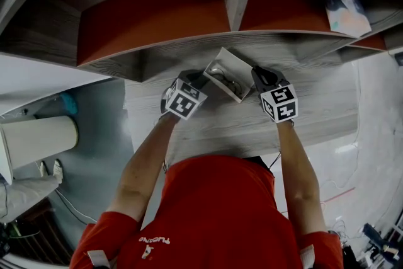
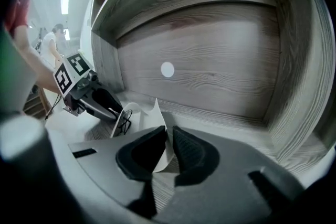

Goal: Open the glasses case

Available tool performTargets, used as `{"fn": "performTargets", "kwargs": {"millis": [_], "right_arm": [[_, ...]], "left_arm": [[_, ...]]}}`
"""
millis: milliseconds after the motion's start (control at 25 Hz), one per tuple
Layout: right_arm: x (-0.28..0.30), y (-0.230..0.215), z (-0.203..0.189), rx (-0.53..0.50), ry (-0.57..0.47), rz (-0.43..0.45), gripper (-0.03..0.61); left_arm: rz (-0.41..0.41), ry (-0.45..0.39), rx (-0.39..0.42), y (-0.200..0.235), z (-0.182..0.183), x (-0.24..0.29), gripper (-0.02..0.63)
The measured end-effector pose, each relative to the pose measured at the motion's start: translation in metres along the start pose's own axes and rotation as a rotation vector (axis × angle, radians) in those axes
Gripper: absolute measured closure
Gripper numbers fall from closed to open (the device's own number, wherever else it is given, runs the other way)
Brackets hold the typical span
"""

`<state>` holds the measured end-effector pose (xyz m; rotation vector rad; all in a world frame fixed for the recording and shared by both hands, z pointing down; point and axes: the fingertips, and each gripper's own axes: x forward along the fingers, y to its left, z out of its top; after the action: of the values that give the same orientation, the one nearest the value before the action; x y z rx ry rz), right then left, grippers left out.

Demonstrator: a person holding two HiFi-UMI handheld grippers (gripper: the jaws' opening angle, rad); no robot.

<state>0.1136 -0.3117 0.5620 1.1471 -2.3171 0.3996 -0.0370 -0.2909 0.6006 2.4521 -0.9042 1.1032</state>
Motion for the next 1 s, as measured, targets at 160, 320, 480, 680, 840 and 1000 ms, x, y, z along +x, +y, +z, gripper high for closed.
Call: {"fn": "performTargets", "kwargs": {"millis": [160, 320, 480, 680, 840, 1000], "right_arm": [[-0.003, 0.006, 0.004, -0.016, -0.012, 0.013, 0.529], [-0.010, 0.012, 0.013, -0.026, -0.047, 0.020, 0.526], [-0.020, 0.016, 0.028, -0.037, -0.094, 0.020, 0.526], [-0.039, 0.022, 0.056, -0.041, -0.181, 0.010, 0.536], [-0.058, 0.032, 0.080, -0.054, -0.256, 0.012, 0.548], [-0.076, 0.042, 0.100, -0.060, -0.323, 0.010, 0.559]], "left_arm": [[0.008, -0.004, -0.010, 0.003, -0.001, -0.002, 0.482], [0.019, -0.016, -0.023, 0.005, 0.002, -0.010, 0.482], [0.034, -0.062, -0.035, 0.006, 0.013, -0.021, 0.482], [0.054, -0.174, -0.052, 0.001, 0.041, -0.046, 0.500], [0.063, -0.302, -0.081, -0.006, 0.068, -0.073, 0.528], [0.079, -0.444, -0.103, -0.011, 0.096, -0.104, 0.555]]}}
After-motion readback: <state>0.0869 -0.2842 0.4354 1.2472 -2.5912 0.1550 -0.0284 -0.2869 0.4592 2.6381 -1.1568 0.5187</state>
